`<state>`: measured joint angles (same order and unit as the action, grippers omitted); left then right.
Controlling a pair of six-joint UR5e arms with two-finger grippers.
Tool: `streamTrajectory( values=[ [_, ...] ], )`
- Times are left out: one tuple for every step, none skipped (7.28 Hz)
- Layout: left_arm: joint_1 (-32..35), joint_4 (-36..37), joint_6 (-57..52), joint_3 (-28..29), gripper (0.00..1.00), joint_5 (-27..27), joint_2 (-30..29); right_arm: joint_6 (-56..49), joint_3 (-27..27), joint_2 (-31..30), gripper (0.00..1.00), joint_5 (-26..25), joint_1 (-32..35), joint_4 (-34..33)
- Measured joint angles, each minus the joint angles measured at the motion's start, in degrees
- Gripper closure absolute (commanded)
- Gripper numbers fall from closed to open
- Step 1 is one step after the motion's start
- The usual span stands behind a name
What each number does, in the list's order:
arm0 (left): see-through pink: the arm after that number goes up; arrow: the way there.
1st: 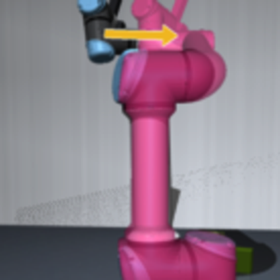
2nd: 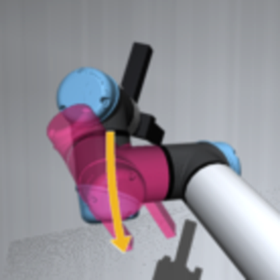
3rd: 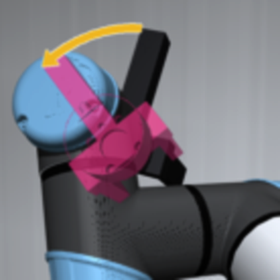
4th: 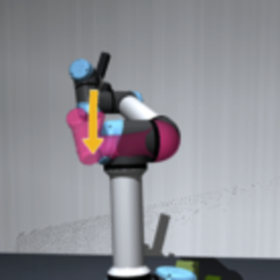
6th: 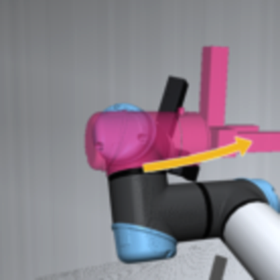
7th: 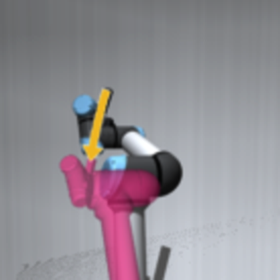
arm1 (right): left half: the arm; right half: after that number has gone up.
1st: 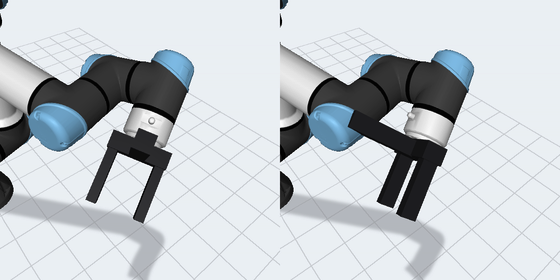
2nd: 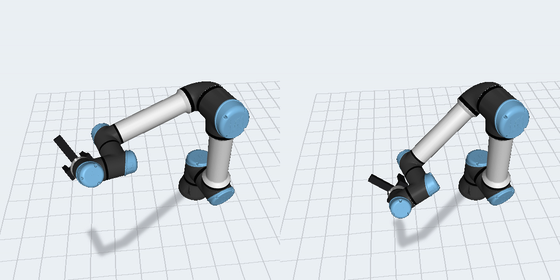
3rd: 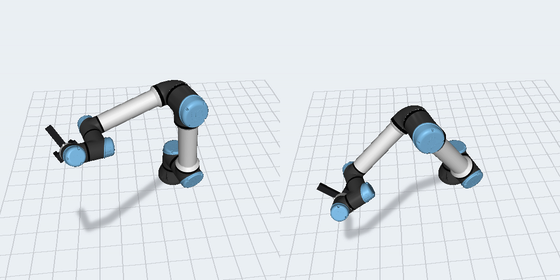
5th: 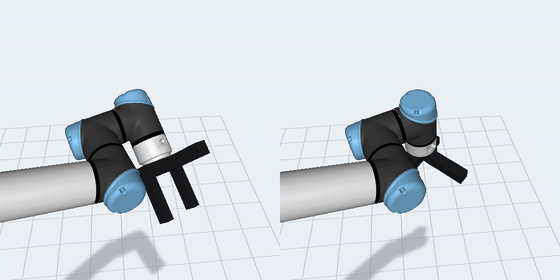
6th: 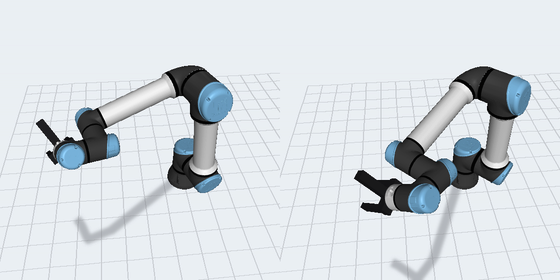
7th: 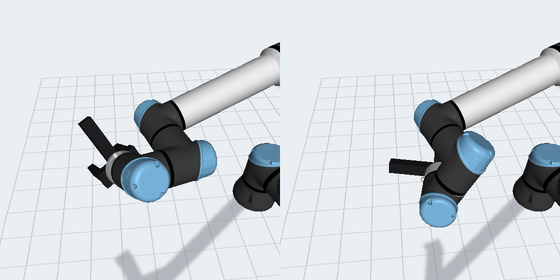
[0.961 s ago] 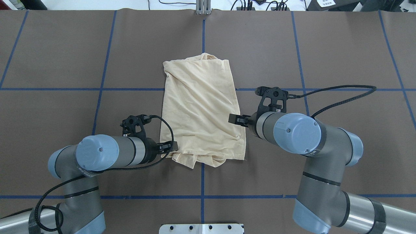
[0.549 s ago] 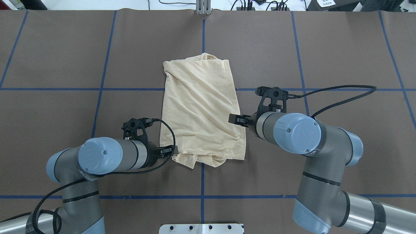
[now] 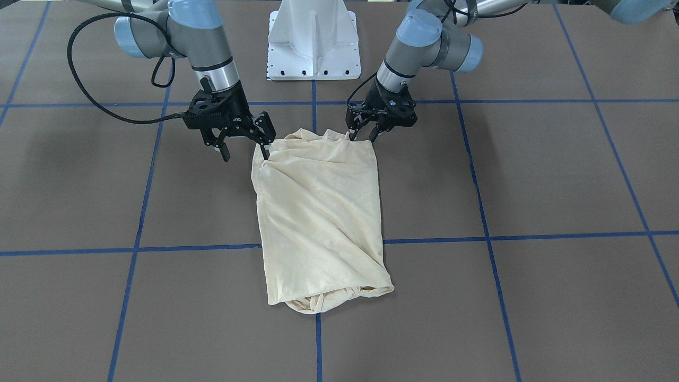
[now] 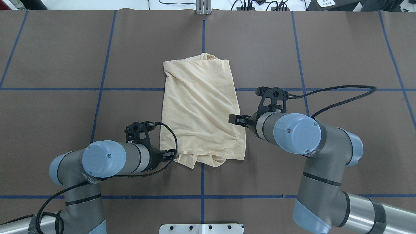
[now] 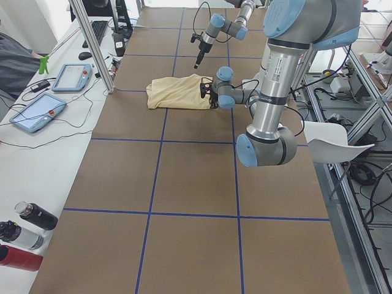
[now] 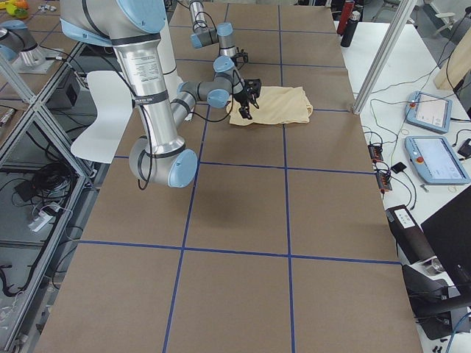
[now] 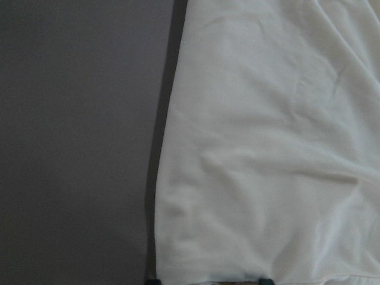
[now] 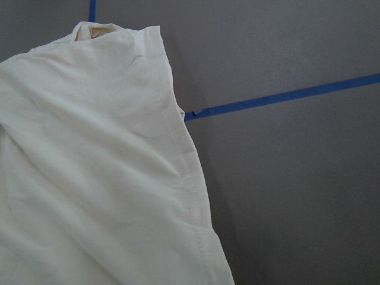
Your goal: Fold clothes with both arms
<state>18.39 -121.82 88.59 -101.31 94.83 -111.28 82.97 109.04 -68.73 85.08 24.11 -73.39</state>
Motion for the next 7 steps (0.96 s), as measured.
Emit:
streamTrajectory(
  values=[
    [0.0, 0.0, 0.0, 0.1, 0.47, 0.0, -0.2, 0.0, 0.0, 0.0, 0.0, 0.0, 0.0, 0.0],
    [0.1, 0.0, -0.1, 0.1, 0.47, 0.0, -0.2, 0.0, 0.0, 0.0, 0.0, 0.0, 0.0, 0.0],
    [0.2, 0.0, -0.7, 0.0, 0.43, -0.1, -0.2, 0.0, 0.0, 0.0, 0.0, 0.0, 0.0, 0.0],
    [0.5, 0.1, -1.7, -0.1, 0.33, -0.1, -0.2, 0.0, 0.0, 0.1, 0.0, 0.1, 0.0, 0.0],
    [1.0, 0.1, -3.1, -0.4, 0.31, 0.0, -0.1, 0.0, -0.1, 0.1, 0.0, 0.1, 0.0, 0.0],
    [1.6, 0.2, -4.9, -0.7, 0.31, 0.1, 0.0, 0.0, -0.1, 0.1, 0.0, 0.1, 0.0, 0.0],
    [2.1, 0.2, -6.3, -0.6, 0.31, 0.1, 0.1, 0.0, -0.1, 0.2, 0.0, 0.0, 0.0, 0.0]
  ],
)
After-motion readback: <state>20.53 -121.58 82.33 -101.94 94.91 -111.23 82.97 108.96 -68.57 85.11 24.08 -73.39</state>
